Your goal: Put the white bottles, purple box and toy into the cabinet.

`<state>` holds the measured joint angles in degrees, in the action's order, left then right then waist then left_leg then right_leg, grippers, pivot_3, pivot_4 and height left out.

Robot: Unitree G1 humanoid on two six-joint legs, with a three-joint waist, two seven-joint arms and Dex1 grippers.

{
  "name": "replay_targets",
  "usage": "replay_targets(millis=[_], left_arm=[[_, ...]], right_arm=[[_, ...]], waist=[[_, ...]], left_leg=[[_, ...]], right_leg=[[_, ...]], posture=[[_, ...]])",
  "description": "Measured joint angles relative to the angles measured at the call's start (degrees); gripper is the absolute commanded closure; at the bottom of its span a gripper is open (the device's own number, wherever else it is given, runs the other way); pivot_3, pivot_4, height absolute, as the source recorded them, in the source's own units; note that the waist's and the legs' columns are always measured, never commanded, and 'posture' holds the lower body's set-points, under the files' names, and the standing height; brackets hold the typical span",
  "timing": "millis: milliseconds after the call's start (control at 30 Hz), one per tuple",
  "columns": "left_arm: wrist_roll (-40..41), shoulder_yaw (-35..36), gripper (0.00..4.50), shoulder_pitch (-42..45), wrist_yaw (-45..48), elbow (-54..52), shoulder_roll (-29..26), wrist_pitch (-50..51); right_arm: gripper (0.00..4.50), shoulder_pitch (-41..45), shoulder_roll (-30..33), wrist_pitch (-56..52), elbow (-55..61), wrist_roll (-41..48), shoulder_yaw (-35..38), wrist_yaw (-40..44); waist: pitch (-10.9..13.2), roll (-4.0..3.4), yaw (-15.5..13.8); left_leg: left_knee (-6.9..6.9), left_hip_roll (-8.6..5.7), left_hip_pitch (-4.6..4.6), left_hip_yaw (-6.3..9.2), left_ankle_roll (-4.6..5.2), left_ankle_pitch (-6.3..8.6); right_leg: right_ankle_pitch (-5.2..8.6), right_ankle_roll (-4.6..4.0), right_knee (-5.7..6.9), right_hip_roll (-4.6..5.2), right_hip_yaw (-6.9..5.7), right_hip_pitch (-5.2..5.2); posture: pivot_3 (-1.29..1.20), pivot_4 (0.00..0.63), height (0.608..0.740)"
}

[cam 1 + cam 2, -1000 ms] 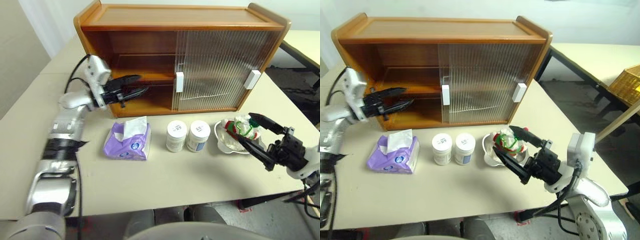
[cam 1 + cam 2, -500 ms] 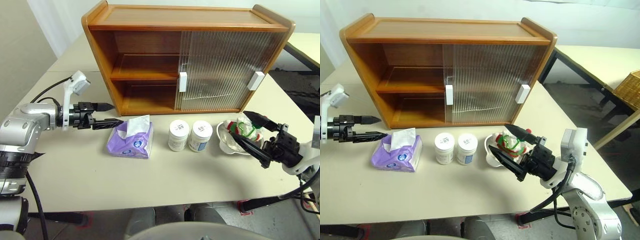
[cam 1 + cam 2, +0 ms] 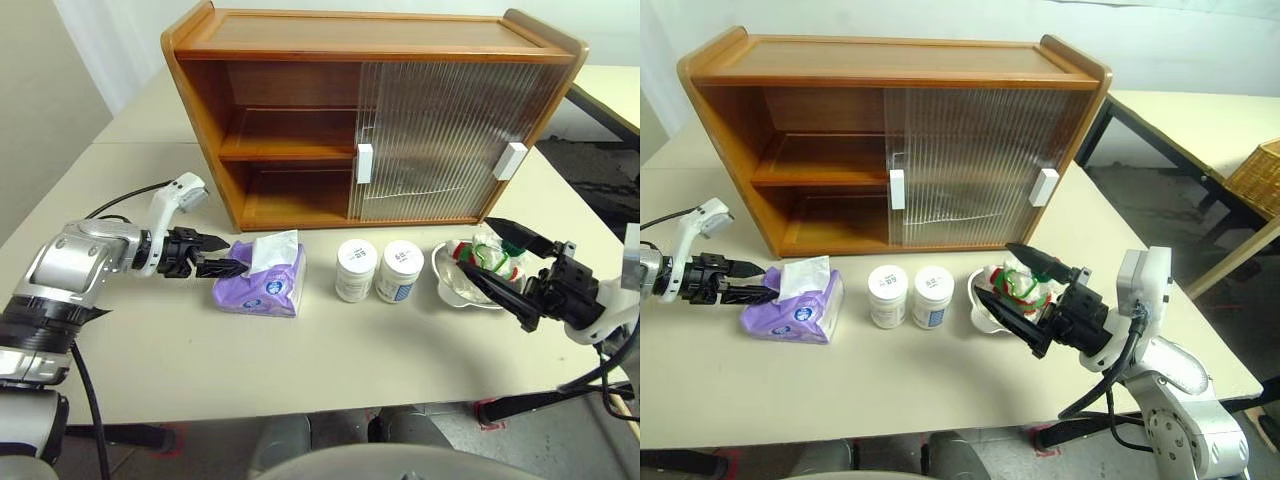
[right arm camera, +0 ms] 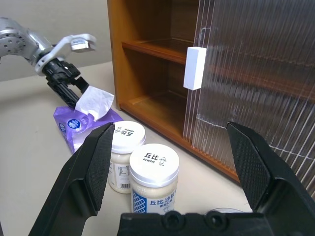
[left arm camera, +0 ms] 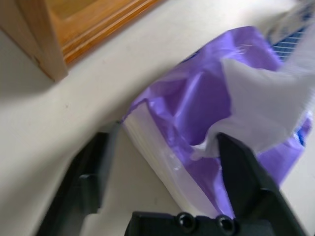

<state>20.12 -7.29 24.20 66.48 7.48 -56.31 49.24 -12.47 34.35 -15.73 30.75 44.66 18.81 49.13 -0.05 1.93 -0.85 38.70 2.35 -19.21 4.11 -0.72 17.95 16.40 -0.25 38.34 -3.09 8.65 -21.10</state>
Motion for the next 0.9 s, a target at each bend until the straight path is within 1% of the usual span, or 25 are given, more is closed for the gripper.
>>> replay_targets(millis=[33, 67, 233, 300, 333, 467, 567, 667, 833, 900], left_arm=[[-0.31, -0.79, 1.66, 0.00, -0.18, -0.32, 0.05, 1.07], [-0.41, -1.09, 1.97, -0.01, -0.43, -0.38, 0.31, 1.91], [0.68, -0.73, 3.77, -0.52, -0.82, -1.87, 1.06, 5.53], [1.16, -0.70, 4.39, -1.11, -0.55, -2.86, 0.87, 6.43], [1.54, -0.70, 4.48, -1.39, -0.53, -3.21, 0.70, 6.82], [3.26, 1.53, 4.48, -2.45, -1.04, -3.89, 1.42, 8.46], [6.96, 6.07, 4.48, -2.99, -2.90, -5.51, 4.55, 10.82], [10.08, 10.49, 4.48, -3.40, -5.37, -7.78, 6.19, 13.70], [17.71, 19.53, 4.48, -4.63, -9.79, -13.28, 10.31, 21.45], [20.60, 22.66, 4.48, -5.03, -10.96, -14.70, 11.10, 24.00]], right_arm=[[0.00, -0.07, 0.00, 0.00, 0.00, 0.00, 0.00, 0.00], [0.00, -0.17, 0.00, 0.00, 0.01, -0.01, 0.01, 0.00], [0.00, -0.89, 0.12, -0.03, 0.35, -0.01, 0.04, -0.01], [0.00, -1.08, 0.14, -0.16, 0.46, -0.01, 0.05, -0.12], [0.00, -1.08, 0.17, -0.23, 0.56, -0.02, 0.05, -0.20], [0.00, -1.09, 0.18, -0.27, 0.67, -0.18, 0.03, -0.44], [0.00, -1.07, 0.17, -0.25, 0.64, -0.24, -0.03, -0.08], [0.00, -1.12, 0.16, -0.10, 0.34, -0.24, -0.03, 0.91], [0.00, -2.14, 0.14, 1.24, -0.66, -0.44, 0.00, 3.64], [0.00, -2.34, 0.13, 1.76, -1.44, -0.51, 0.02, 4.36]], waist=[[0.00, 0.00, -0.01], [0.00, 0.00, -0.02], [-0.01, -0.01, -0.07], [-0.01, -0.01, -0.07], [-0.01, -0.01, -0.08], [-0.01, -0.01, -0.10], [-0.01, 0.00, -0.24], [-0.02, 0.01, -0.29], [-0.02, 0.01, -0.46], [-0.02, 0.01, -0.58]], left_leg=[[0.00, 0.00, -0.02, -0.02, -0.02, -0.01], [0.00, 0.00, -0.04, -0.02, -0.04, -0.02], [0.00, -0.02, 0.04, -0.03, -0.05, -0.04], [0.00, -0.02, 0.05, -0.03, -0.05, -0.04], [0.00, -0.02, 0.06, -0.03, -0.05, -0.04], [0.00, -0.02, 0.11, -0.03, -0.05, -0.03], [0.02, -0.03, 0.11, -0.03, -0.05, -0.04], [0.02, -0.03, 0.12, -0.11, -0.06, -0.04], [0.01, -0.04, 0.13, -0.37, -0.12, -0.07], [0.01, -0.03, 0.19, -0.35, -0.14, -0.09]], right_leg=[[0.00, 0.01, 0.00, -0.01, -0.01, 0.01], [0.00, 0.02, 0.00, -0.02, -0.02, 0.00], [0.05, 0.10, -0.01, -0.03, -0.01, 0.00], [0.05, 0.10, -0.01, -0.03, 0.00, 0.00], [0.05, 0.11, -0.01, -0.03, 0.00, 0.00], [0.05, 0.10, 0.00, -0.03, 0.00, 0.02], [0.05, 0.11, 0.00, -0.03, -0.02, 0.04], [0.04, 0.10, 0.00, -0.05, -0.04, 0.07], [0.05, 0.10, 0.00, -0.06, -0.09, 0.27], [0.05, 0.10, 0.01, -0.06, -0.06, 0.29]], posture=[[0.04, 0.000, 0.740], [0.04, 0.000, 0.740], [0.04, 0.000, 0.740], [0.04, 0.000, 0.740], [0.04, 0.000, 0.740], [0.05, 0.000, 0.740], [0.05, 0.000, 0.740], [0.05, 0.000, 0.740], [0.06, 0.000, 0.740], [0.07, 0.000, 0.740]])
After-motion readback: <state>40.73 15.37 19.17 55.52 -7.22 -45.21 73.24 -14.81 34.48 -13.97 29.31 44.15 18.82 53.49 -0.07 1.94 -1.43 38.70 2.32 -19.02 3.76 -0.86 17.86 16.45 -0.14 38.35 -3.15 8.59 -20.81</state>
